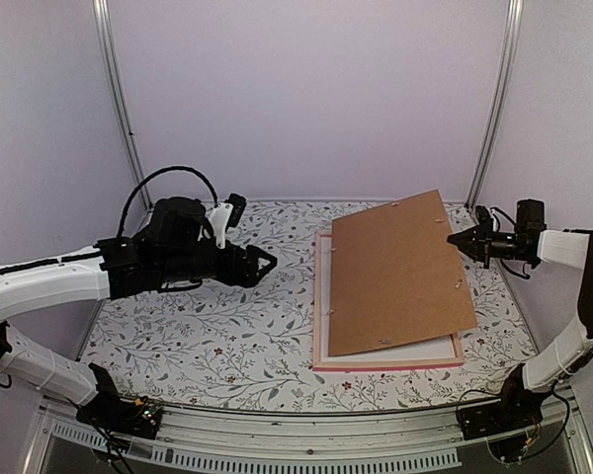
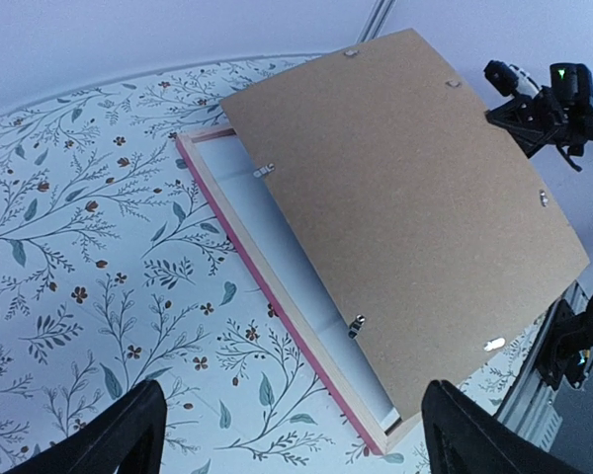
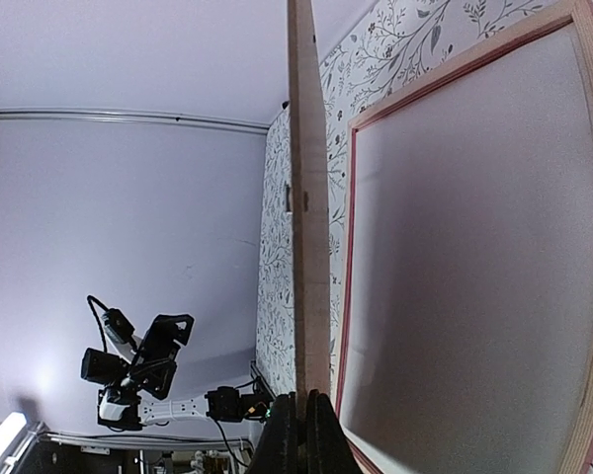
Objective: Put the photo into the frame
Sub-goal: Place the backboard on the frame body.
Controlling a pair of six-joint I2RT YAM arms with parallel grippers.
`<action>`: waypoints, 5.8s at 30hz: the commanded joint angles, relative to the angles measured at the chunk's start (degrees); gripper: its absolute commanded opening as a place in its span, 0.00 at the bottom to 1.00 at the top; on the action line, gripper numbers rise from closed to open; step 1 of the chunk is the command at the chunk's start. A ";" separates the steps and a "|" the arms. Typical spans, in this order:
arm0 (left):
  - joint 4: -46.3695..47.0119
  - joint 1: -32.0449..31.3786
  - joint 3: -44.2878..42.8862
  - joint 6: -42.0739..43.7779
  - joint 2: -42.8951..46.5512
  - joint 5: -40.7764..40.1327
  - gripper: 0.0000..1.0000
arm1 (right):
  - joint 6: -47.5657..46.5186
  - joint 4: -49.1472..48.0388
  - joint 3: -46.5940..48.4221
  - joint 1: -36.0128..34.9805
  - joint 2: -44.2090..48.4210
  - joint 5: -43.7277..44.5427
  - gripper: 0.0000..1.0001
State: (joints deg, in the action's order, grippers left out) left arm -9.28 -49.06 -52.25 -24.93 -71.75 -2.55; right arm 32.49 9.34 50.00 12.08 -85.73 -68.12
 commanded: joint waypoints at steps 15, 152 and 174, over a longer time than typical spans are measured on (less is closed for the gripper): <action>2.62 0.81 0.65 0.93 0.38 0.74 0.92 | 6.20 -8.82 2.87 0.14 -7.55 -5.01 0.00; 2.65 0.98 1.53 0.72 -0.24 1.45 0.92 | -5.78 0.87 5.64 -4.43 -15.45 3.97 0.05; 2.67 1.12 1.45 1.08 -1.98 1.31 0.92 | -13.56 11.68 9.16 -7.56 -14.72 23.61 0.54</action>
State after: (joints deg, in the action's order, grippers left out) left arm -7.57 -48.69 -50.94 -24.73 -72.49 -1.72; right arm 21.26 18.33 56.97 6.04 -101.23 -50.59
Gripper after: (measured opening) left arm 0.922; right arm 0.509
